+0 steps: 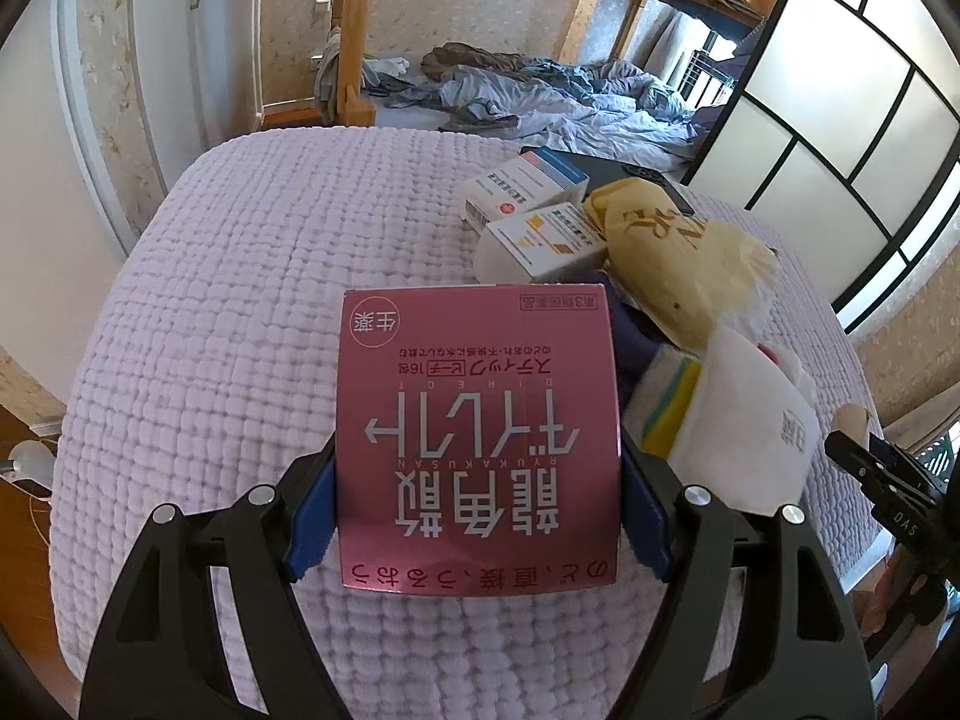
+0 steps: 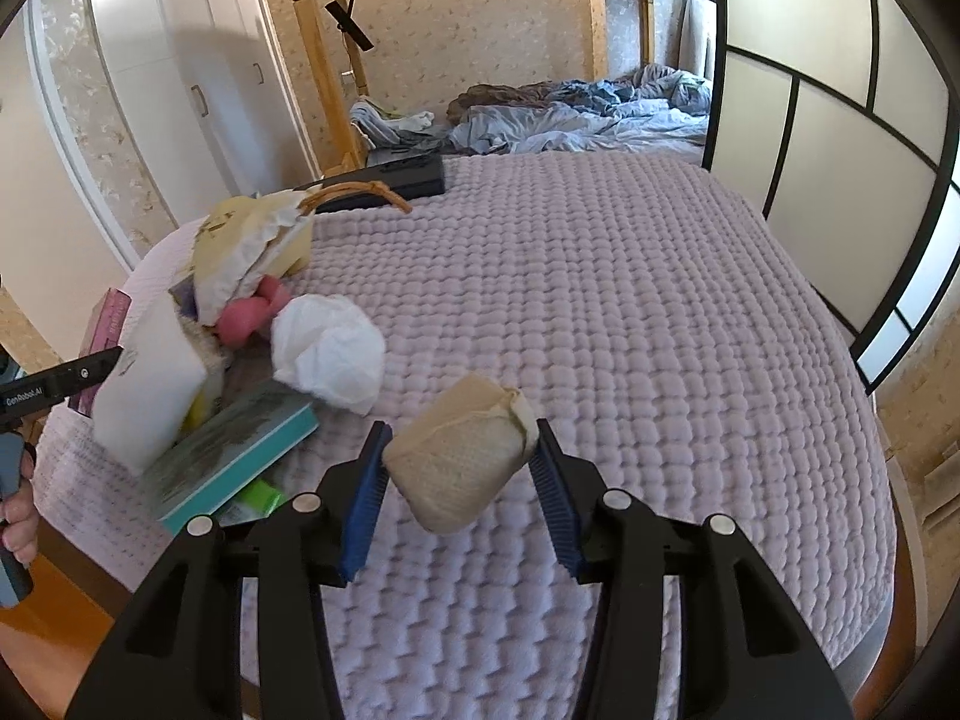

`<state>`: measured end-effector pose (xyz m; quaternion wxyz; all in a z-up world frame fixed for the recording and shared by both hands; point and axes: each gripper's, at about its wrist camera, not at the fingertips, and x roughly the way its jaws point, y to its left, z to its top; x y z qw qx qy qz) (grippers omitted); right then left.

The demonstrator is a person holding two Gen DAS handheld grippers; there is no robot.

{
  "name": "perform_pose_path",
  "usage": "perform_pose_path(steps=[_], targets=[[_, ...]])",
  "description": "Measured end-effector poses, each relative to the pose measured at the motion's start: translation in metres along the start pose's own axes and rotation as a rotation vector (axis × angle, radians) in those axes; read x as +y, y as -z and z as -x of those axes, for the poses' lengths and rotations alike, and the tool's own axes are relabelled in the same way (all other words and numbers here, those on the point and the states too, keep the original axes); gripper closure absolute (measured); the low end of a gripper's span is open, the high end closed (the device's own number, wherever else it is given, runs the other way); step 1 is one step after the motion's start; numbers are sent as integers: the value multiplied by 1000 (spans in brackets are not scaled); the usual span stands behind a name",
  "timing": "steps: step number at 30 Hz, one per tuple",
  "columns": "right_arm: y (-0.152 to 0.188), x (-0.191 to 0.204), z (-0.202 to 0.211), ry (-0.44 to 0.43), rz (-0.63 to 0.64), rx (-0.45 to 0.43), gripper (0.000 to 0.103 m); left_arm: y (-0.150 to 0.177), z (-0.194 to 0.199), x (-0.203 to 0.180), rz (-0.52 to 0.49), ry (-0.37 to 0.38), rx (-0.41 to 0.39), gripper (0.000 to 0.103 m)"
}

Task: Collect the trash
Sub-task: 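Carry the pink box with the left tool while the right tool carries the beige roll over the bucket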

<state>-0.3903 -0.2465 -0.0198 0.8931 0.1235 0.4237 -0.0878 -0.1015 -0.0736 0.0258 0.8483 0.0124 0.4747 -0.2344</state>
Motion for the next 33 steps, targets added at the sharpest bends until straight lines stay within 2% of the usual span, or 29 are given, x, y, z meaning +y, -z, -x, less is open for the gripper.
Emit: perform_pose_path(steps=[9,33], targets=[[13,10,22,-50,-6,11,57,20,17,-6,-9,1,0,24],[37,33,65,-86,41,-6,57,52,57,-15,-12,7,-14,24]])
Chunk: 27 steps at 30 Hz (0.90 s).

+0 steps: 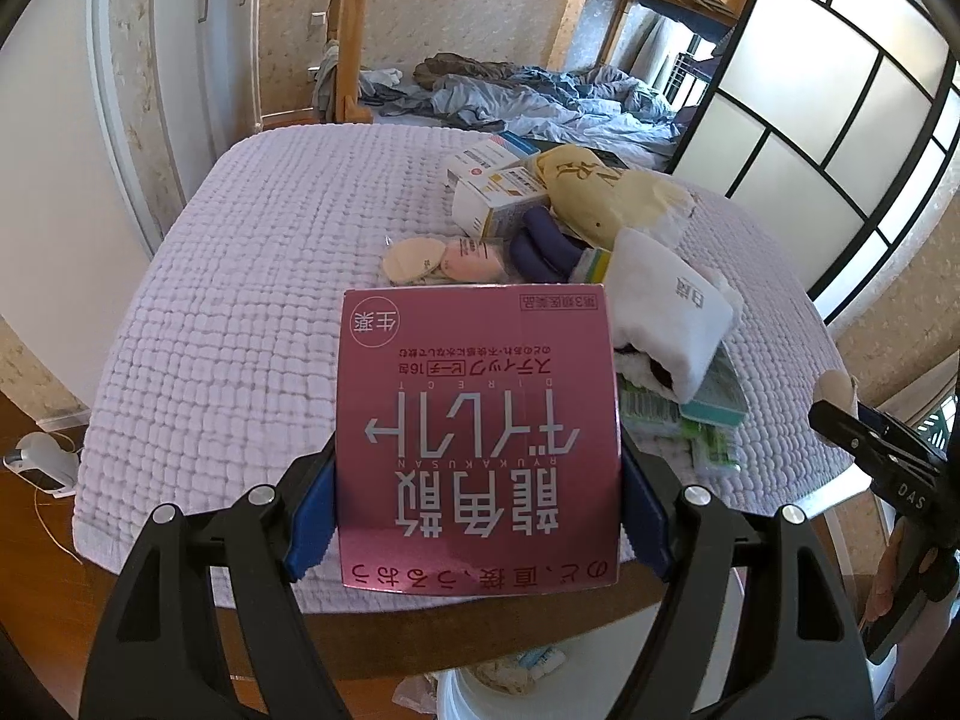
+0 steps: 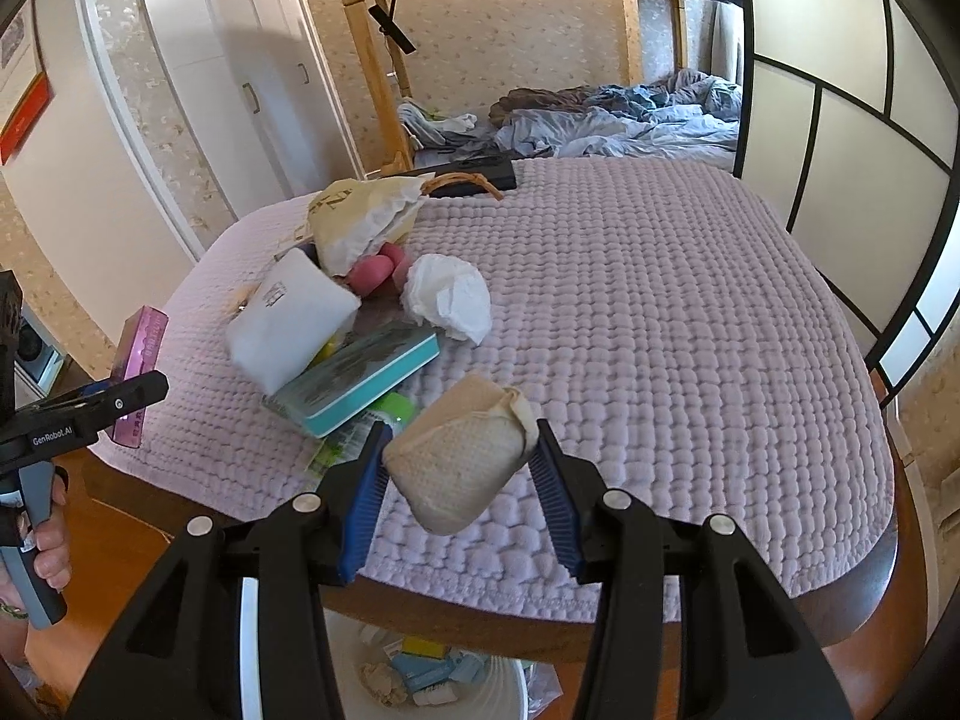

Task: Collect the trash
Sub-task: 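Carry the pink box with the left tool while the right tool carries the beige roll over the bucket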

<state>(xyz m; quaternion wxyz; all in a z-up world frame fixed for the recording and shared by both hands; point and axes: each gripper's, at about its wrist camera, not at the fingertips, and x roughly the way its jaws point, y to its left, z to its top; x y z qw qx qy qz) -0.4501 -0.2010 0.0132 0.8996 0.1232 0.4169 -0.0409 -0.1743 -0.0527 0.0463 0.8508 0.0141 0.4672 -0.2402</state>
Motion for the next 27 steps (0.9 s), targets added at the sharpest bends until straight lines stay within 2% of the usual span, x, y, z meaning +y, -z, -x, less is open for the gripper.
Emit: perform_pose_path(steps=[27], targets=[[47,33,34,-90,36,53,57,54,21,-29,-29,34,55,24]])
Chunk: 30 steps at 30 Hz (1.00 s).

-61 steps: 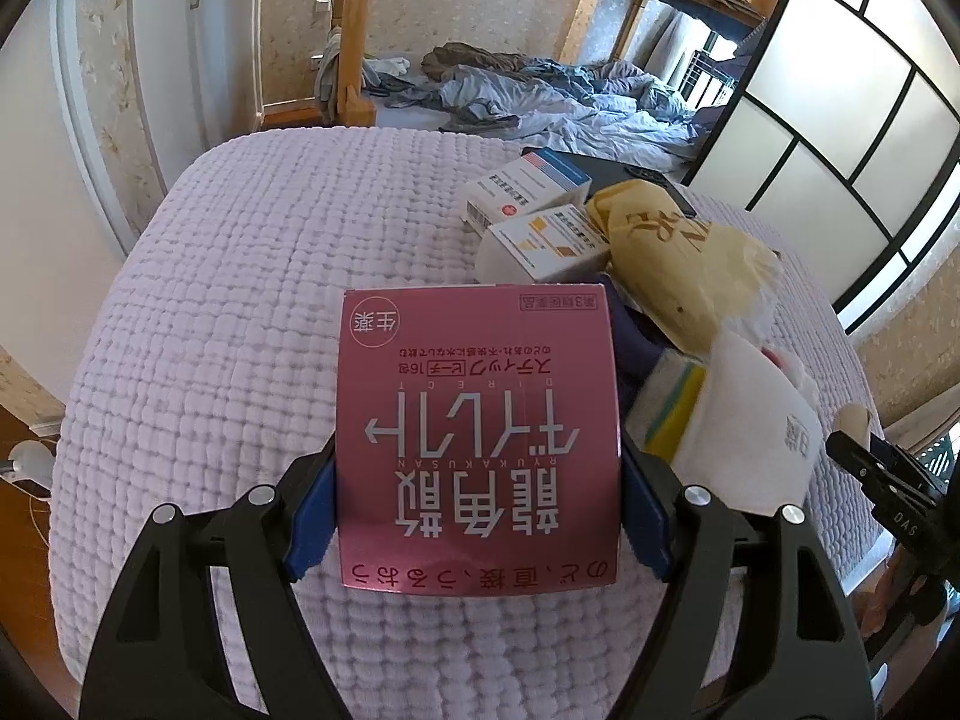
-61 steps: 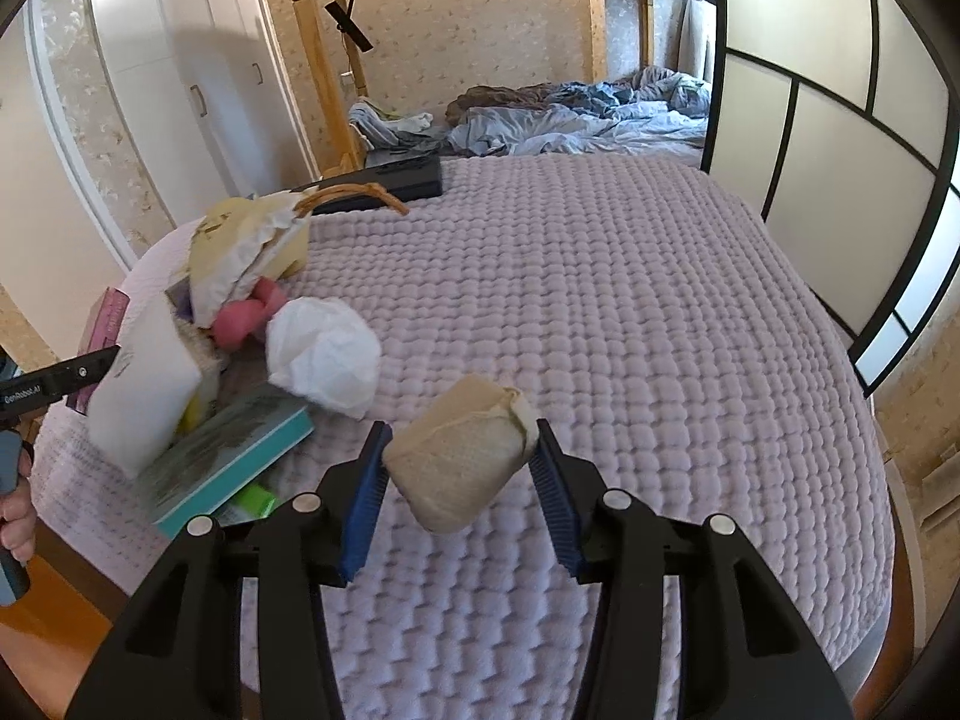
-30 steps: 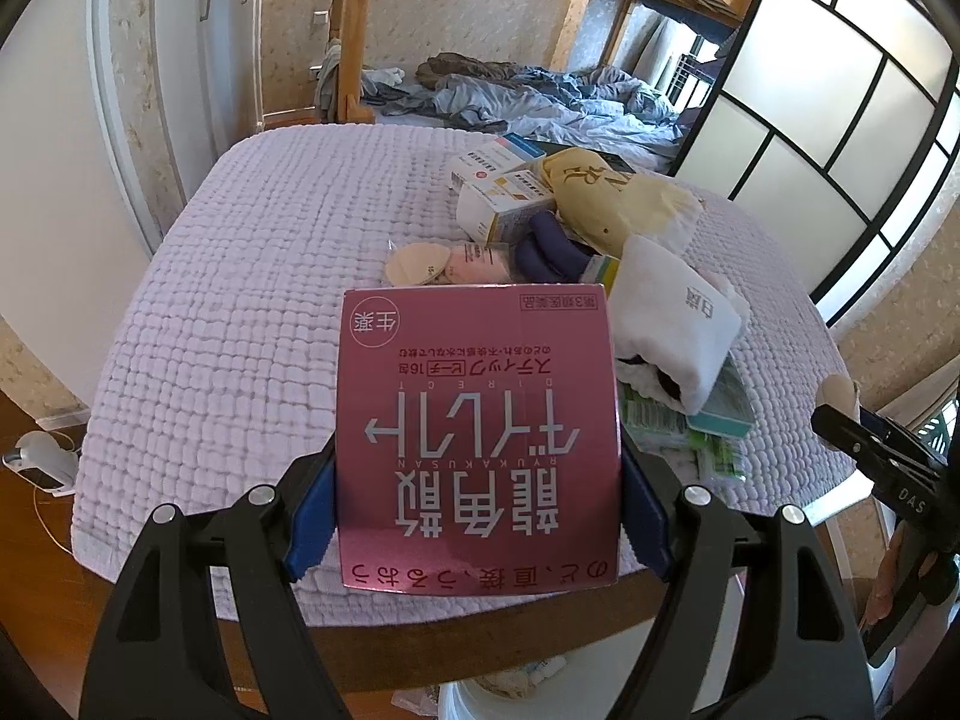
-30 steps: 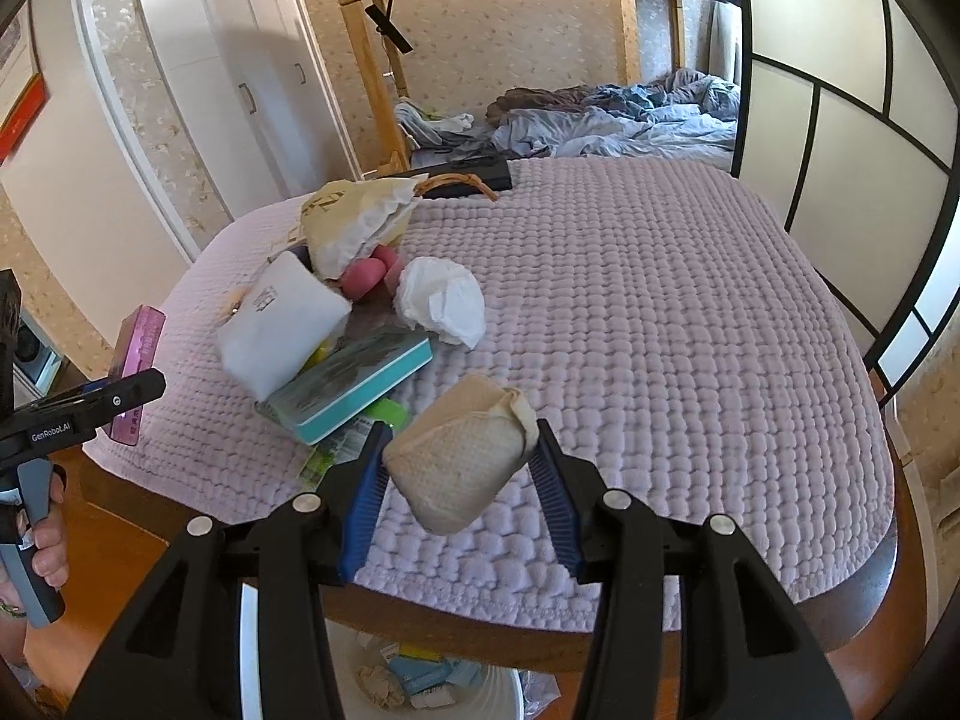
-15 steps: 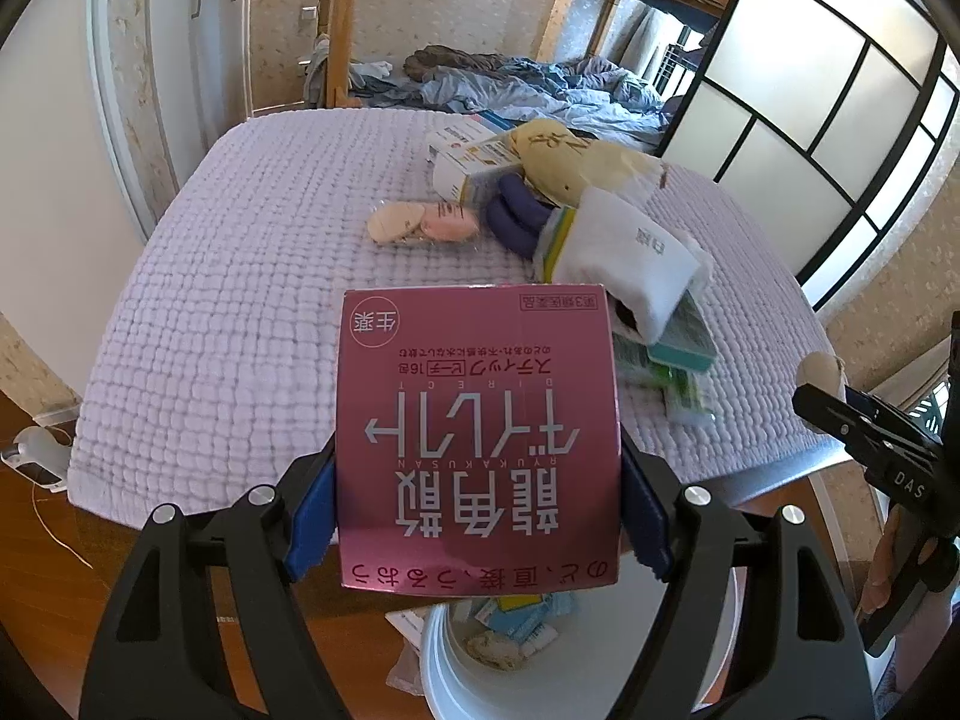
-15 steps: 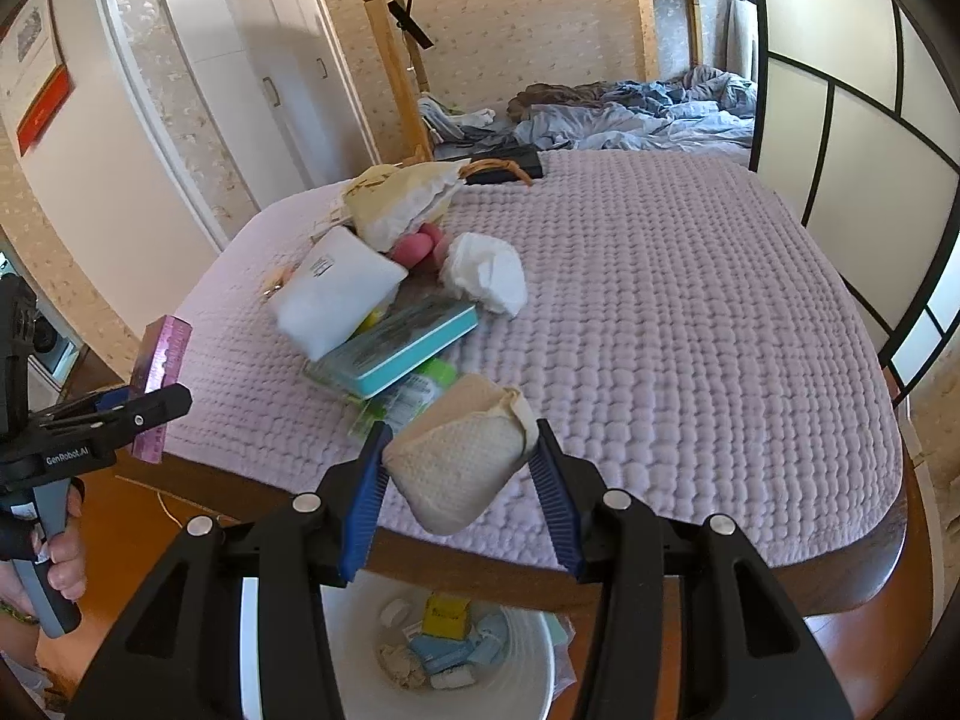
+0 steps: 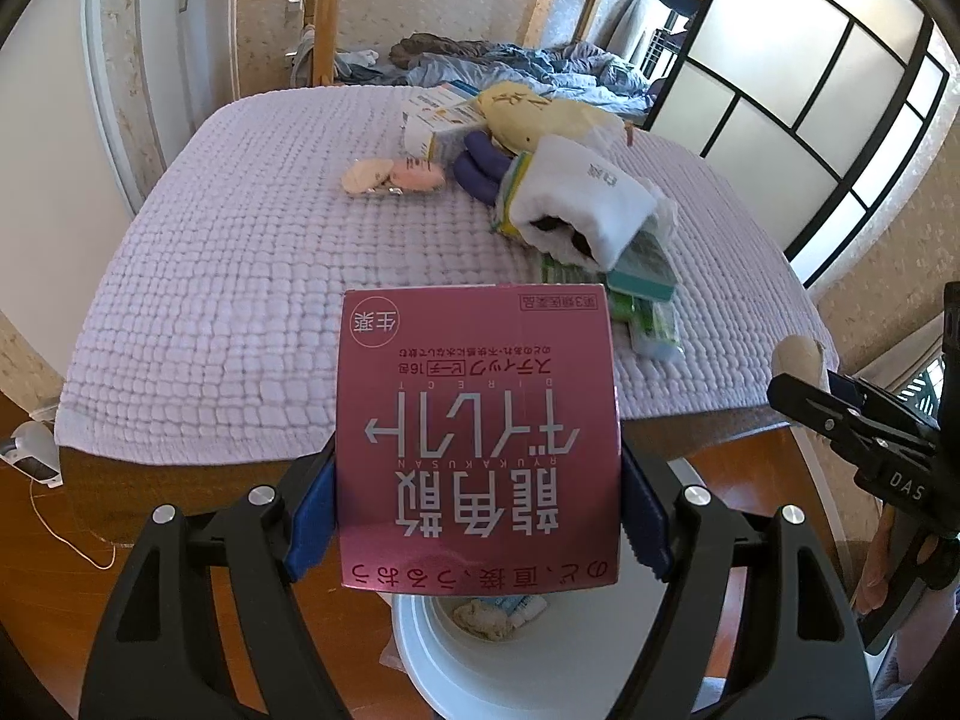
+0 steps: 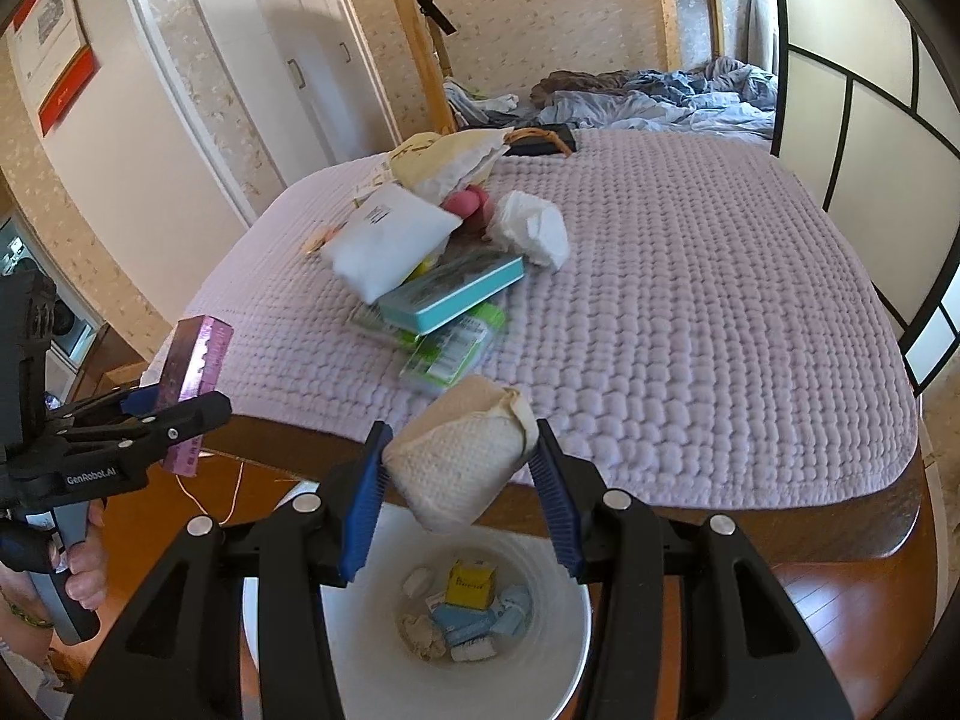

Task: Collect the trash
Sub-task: 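Carry the pink box with the left tool while the right tool carries the beige roll over the bucket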

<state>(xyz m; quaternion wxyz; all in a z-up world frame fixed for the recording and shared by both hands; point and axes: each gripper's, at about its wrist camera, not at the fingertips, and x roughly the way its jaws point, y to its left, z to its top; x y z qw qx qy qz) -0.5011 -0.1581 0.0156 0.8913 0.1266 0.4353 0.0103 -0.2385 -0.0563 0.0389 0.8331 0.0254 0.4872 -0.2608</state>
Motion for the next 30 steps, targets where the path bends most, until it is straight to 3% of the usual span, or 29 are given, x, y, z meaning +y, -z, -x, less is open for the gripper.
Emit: perform_pose_path(steps=[30], targets=[[40,20,8,-15,1,64,57,44,3,-26,-74,33,68,24]])
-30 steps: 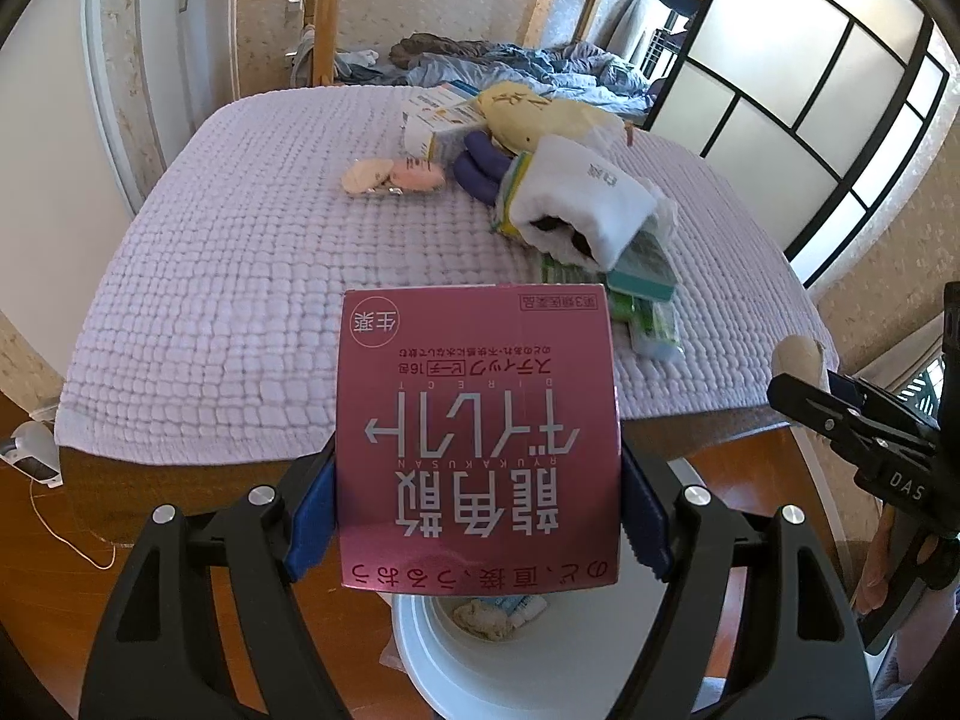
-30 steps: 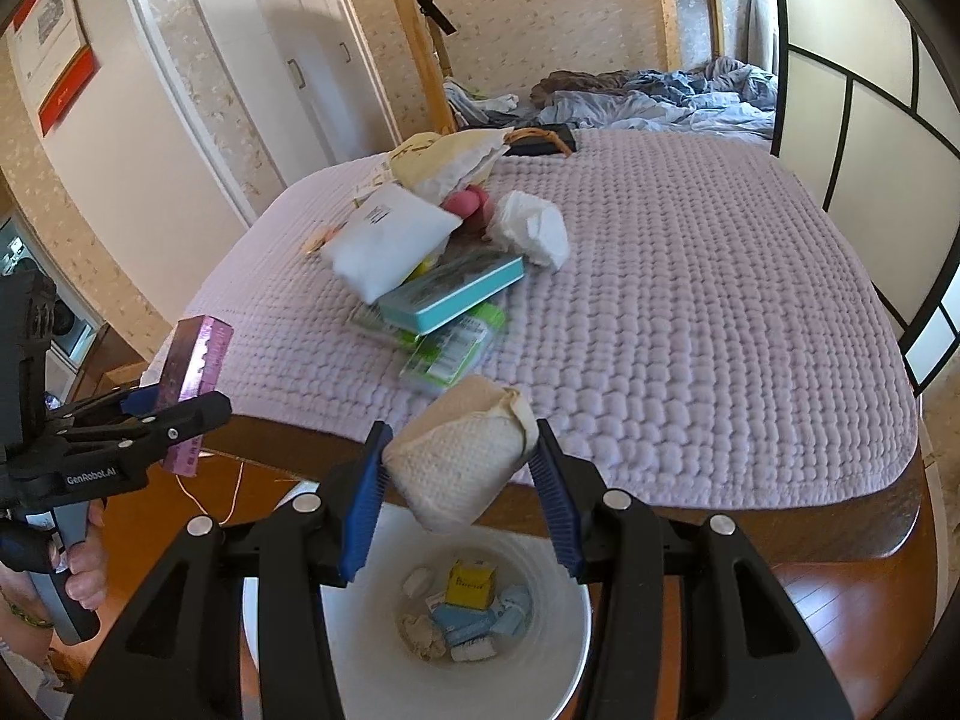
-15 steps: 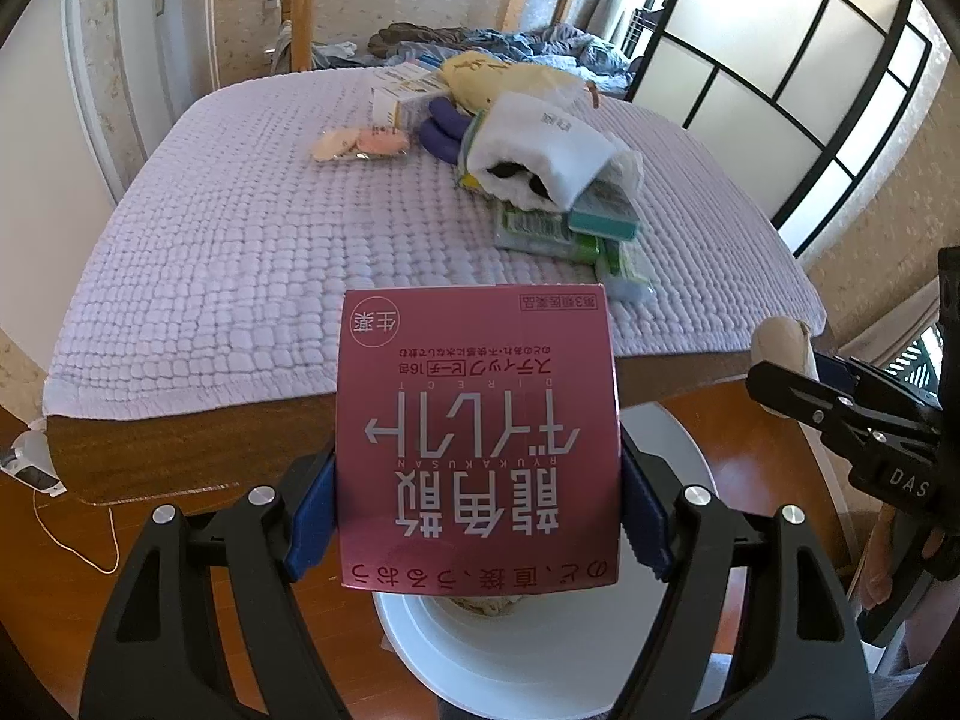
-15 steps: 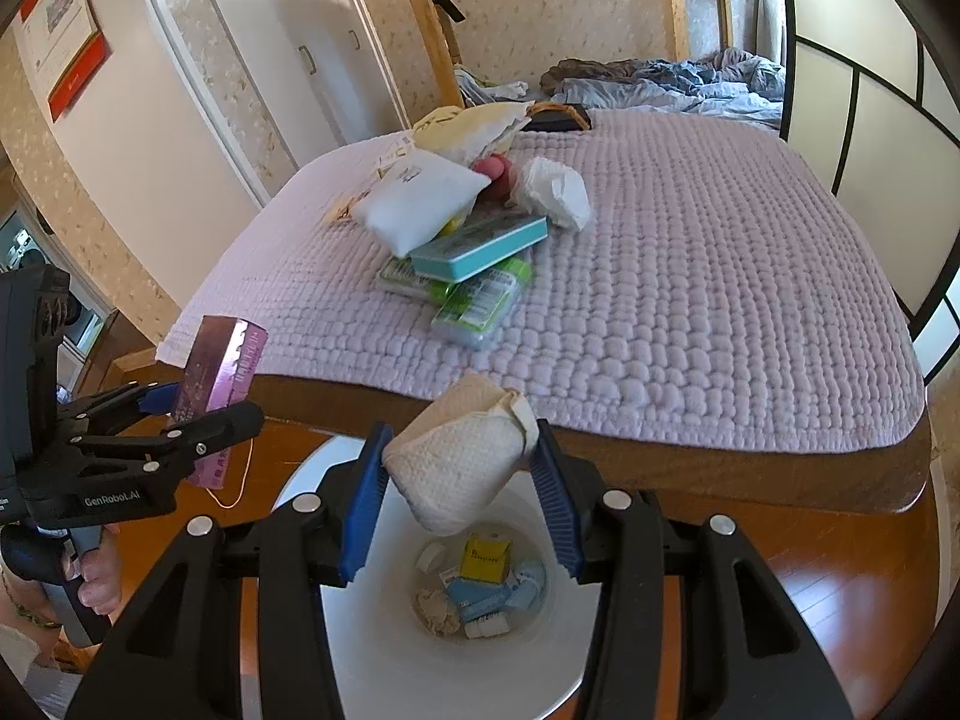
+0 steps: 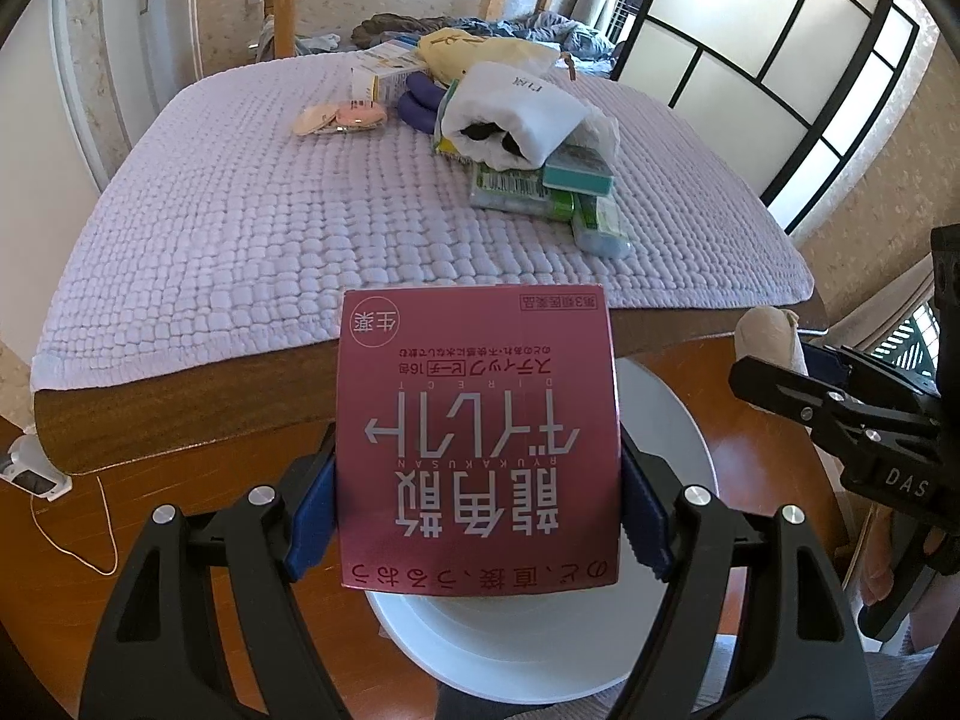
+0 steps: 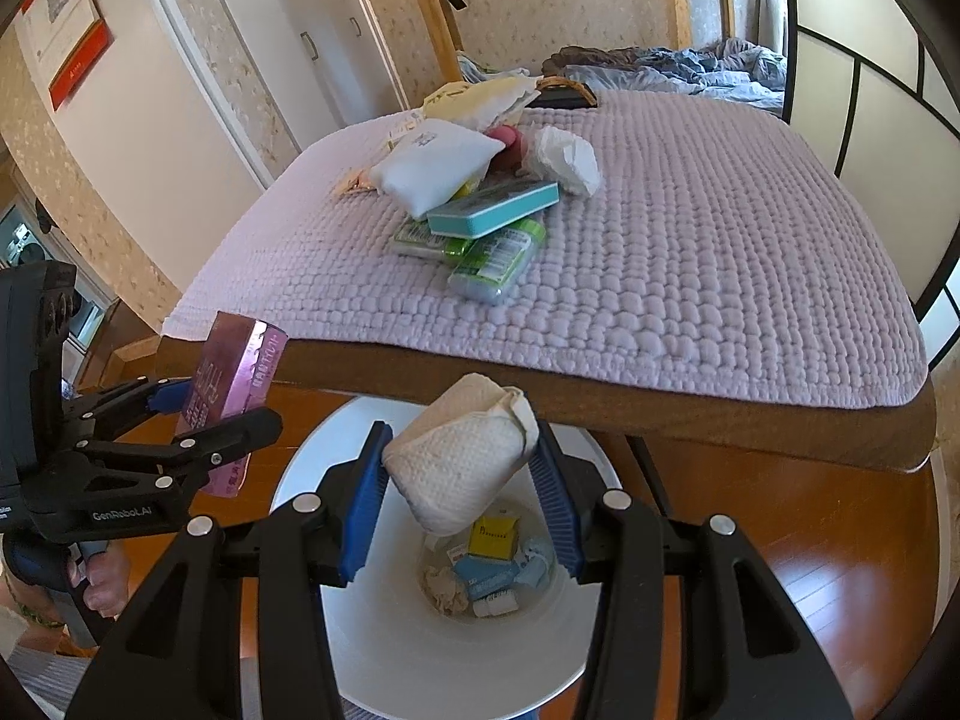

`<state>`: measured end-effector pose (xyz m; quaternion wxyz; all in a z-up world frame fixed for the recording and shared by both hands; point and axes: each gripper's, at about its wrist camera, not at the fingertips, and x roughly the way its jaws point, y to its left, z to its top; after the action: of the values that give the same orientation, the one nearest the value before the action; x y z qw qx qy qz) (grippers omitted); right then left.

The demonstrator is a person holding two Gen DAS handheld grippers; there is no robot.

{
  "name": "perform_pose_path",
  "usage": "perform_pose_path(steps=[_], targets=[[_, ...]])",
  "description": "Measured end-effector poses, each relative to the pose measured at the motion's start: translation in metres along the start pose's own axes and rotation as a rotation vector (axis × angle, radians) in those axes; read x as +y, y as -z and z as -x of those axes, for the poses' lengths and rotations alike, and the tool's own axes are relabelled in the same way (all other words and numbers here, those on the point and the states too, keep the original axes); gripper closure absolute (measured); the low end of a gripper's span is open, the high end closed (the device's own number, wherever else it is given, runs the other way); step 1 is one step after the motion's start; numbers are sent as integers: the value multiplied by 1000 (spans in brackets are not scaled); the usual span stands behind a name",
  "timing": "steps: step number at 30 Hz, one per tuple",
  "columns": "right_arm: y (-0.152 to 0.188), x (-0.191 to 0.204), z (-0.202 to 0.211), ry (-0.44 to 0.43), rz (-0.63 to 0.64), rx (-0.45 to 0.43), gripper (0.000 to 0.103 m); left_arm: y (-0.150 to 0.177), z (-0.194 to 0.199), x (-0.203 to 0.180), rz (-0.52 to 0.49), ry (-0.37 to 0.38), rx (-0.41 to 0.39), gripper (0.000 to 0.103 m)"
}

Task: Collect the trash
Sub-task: 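Carry the pink box with the left tool while the right tool carries the beige roll over the bucket, then hold the pink box over the bucket with the left tool while the right tool releases the beige roll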

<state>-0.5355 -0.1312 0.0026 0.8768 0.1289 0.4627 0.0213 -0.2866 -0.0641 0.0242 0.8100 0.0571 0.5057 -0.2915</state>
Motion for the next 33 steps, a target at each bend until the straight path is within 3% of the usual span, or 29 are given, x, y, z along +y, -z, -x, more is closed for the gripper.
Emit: perform_pose_path(steps=[33], targets=[[35,0,-29,-3,-34,111,56,41,-26,-13,-67,-17,115,24]])
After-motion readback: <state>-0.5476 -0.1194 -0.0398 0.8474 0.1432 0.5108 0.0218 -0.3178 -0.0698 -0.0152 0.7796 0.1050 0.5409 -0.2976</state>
